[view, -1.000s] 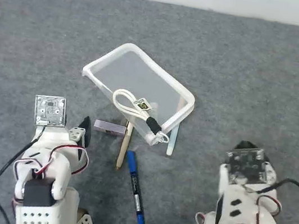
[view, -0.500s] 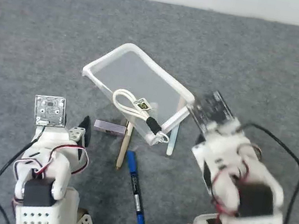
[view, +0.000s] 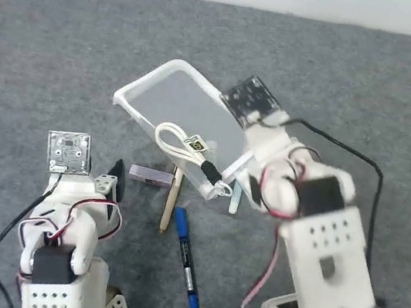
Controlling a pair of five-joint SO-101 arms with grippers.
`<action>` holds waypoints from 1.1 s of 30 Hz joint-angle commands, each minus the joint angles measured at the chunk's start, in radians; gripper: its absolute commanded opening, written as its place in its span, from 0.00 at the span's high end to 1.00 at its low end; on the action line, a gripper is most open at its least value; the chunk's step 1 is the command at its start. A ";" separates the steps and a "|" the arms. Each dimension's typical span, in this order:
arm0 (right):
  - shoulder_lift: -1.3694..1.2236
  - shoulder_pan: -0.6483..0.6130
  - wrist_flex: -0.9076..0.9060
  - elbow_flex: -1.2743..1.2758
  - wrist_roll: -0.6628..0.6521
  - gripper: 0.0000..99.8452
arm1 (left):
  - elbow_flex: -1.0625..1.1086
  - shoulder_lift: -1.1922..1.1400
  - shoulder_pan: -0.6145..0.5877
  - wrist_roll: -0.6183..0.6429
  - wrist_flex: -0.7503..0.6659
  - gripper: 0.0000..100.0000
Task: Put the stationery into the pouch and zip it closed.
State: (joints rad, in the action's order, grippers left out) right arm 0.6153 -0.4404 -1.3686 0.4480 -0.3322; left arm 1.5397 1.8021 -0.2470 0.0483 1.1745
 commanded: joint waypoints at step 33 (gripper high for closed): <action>-0.588 -0.225 0.174 -0.189 0.110 0.82 | -0.012 0.020 0.000 0.012 -0.031 0.82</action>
State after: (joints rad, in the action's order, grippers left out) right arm 0.0245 -0.6613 -1.2121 0.3207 -0.2309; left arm 1.5397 1.8021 -0.2470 0.0483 1.1745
